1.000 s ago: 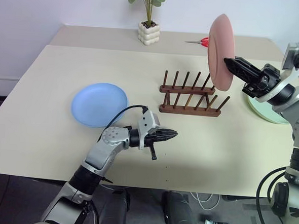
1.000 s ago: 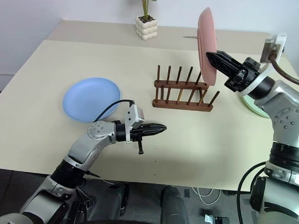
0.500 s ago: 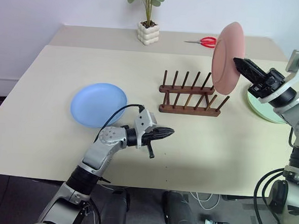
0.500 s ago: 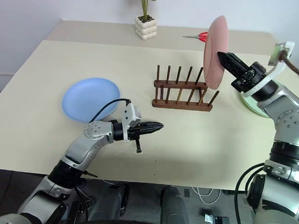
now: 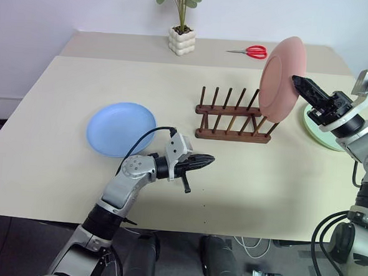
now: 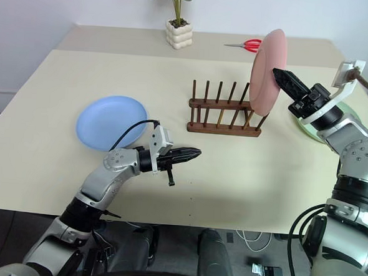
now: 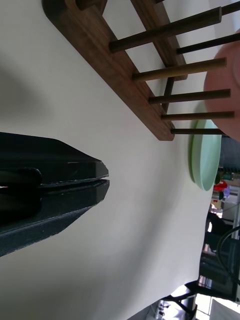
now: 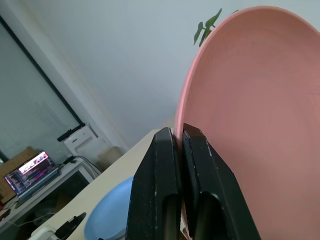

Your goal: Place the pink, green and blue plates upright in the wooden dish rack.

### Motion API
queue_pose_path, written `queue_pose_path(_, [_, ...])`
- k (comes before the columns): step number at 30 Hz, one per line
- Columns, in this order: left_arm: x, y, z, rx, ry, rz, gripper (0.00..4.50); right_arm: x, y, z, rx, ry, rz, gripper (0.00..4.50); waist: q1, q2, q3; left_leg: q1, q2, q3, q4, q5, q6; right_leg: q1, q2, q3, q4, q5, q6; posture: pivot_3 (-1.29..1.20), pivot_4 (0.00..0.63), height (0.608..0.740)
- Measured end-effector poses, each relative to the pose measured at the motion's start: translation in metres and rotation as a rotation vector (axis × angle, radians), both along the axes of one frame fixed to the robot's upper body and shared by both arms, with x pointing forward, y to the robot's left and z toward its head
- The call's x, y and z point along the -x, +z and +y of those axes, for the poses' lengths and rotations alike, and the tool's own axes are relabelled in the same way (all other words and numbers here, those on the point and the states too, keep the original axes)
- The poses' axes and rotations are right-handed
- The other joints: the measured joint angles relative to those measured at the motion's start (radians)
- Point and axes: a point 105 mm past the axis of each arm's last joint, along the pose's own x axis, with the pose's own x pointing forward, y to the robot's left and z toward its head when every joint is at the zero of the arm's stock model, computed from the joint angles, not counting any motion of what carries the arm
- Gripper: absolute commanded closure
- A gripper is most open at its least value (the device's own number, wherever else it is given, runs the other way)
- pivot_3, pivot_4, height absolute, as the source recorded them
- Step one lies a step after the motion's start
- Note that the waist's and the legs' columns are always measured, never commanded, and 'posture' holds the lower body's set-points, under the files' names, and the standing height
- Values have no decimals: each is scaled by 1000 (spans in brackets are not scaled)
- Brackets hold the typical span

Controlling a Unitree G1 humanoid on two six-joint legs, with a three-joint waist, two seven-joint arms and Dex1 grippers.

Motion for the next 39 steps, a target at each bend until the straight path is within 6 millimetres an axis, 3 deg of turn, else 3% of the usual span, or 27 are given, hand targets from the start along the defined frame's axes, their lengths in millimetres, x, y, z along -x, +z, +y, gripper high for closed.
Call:
queue_pose_path(1, [0, 0, 0, 0, 1, 0, 4500, -1, -2, -2, 3, -14, 5, 3546, 0, 0, 0, 0, 0, 0, 0, 0, 0, 0, 0, 0, 0, 0, 0, 0, 150, 730])
queue_pose_path(8, [-1, 0, 0, 1, 8, 0, 4500, -8, -5, -11, 21, -99, 6, 287, 0, 0, 0, 0, 0, 0, 0, 0, 0, 0, 0, 0, 0, 0, 0, 0, 150, 730])
queue_pose_path(13, [-1, 0, -1, 5, 8, 0, 4500, -10, 4, -25, 50, -211, -70, 287, 0, 0, 0, 0, 0, 0, 0, 0, 0, 0, 0, 0, 0, 0, 0, 0, 150, 730])
queue_pose_path(18, [0, 0, 0, 4, 9, 2, 4500, -4, 24, -60, 79, -414, -158, 287, 2, 0, 0, 0, 0, 0, 0, 0, 0, 0, 0, 0, 0, 0, 0, 0, 150, 730])
queue_pose_path(21, [0, -1, -1, 7, 8, 4, 4500, 5, 24, -90, 211, -559, -160, 287, 5, 0, 0, 0, 0, 0, 0, 0, 0, 0, 0, 0, -1, 0, 0, 0, 150, 730])
queue_pose_path(24, [1, -1, 1, 6, 10, 5, 4500, 10, -8, -112, 433, -657, -73, 287, 1, 0, 0, 0, 0, 1, 0, 0, 0, 0, 0, 0, -1, 0, 0, 0, 150, 730])
queue_pose_path(28, [3, 0, -3, 12, -10, 4, 4500, 5, -66, -115, 749, -648, 56, 287, -16, 2, -1, 1, 0, 4, 0, 0, 0, 0, 0, 3, 0, -2, -3, 0, 150, 730])
queue_pose_path(30, [3, 1, -3, 12, -16, 1, 4500, 4, -86, -115, 875, -625, 88, 287, -24, 2, -1, 1, 0, 4, 0, 0, 0, 0, 0, 3, 0, -2, -3, 0, 150, 730])
queue_pose_path(34, [3, 3, -5, 14, -23, -4, 4500, -3, -112, -120, 1092, -603, 125, 287, -27, 2, -1, 1, 0, 4, 0, 0, 0, 0, 0, 3, 0, 0, 0, 0, 150, 730])
queue_pose_path(39, [3, 3, -5, 16, -22, -5, 4500, -15, -126, -125, 1272, -600, 137, 287, -26, 2, -1, 1, 0, 4, 0, 0, 0, 0, 0, 3, 0, 0, 0, 0, 150, 730])
